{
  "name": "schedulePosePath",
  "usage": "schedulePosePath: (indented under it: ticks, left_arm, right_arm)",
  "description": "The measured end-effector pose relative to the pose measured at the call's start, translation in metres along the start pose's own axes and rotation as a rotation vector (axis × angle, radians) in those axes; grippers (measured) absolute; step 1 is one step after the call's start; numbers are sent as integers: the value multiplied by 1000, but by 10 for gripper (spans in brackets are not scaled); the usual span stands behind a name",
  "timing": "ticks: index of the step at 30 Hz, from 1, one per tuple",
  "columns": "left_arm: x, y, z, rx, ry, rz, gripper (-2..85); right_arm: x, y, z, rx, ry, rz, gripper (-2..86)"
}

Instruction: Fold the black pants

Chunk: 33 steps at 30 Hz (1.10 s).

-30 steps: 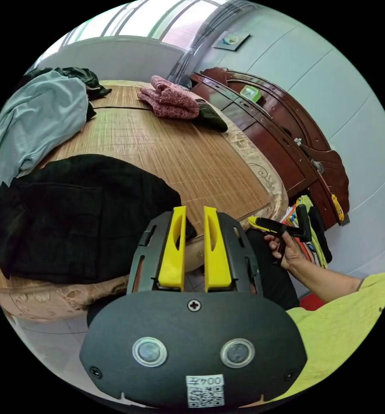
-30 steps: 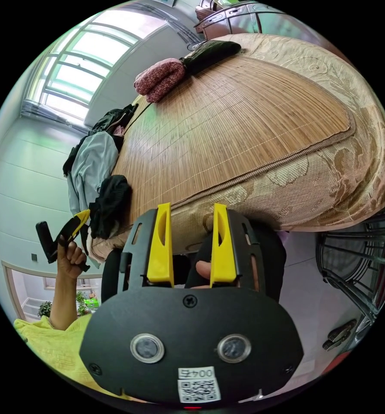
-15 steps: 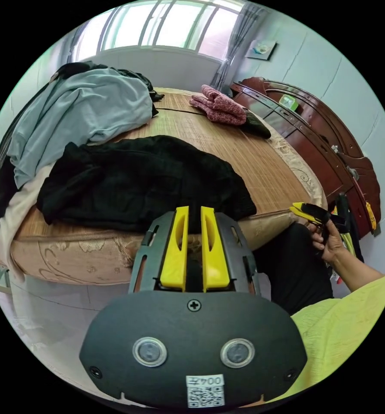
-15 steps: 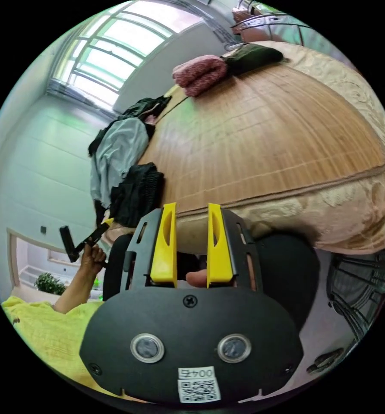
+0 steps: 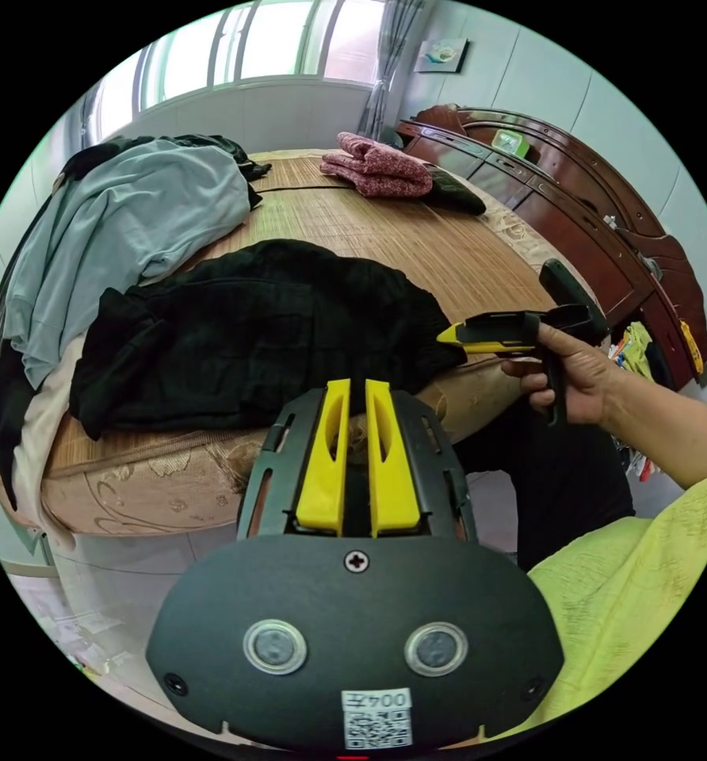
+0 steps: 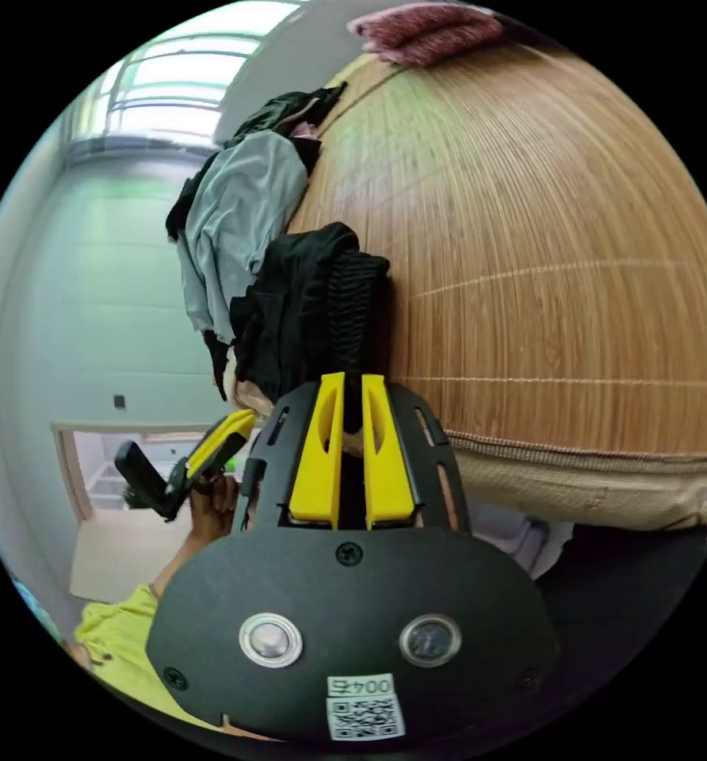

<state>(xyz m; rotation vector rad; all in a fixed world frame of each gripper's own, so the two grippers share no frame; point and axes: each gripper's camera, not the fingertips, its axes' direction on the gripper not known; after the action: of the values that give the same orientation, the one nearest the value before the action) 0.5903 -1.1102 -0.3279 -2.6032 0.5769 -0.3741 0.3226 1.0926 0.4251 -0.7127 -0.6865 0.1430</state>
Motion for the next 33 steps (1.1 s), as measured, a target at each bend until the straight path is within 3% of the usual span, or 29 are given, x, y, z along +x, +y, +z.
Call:
schedulePosePath:
  ticks: [3, 17, 21, 25, 27, 31, 33]
  left_arm:
    - [3, -2, -6, 2, 11, 1, 44]
    - [74, -2, -84, 260, -116, 239, 180]
    - [94, -14, -106, 333, -222, 325, 173]
    - [99, -34, -124, 355, -334, 333, 62]
    - [96, -46, -136, 344, -237, 333, 45]
    - [48, -71, -157, 327, 179, 44, 33]
    - [23, -72, -157, 303, 206, -107, 32]
  right_arm:
    - [-15, -8, 6, 0, -71, 51, 41]
    - [-209, 5, 5, 30, 143, -407, 38]
    - [-251, 23, 8, 20, 130, -478, 36]
    - [-282, 43, -2, 54, 141, -524, 35]
    - [-291, 53, -9, 87, 175, -541, 37]
    - [-290, 67, -27, 139, 138, -536, 50]
    - [-280, 70, -32, 175, 184, -485, 49]
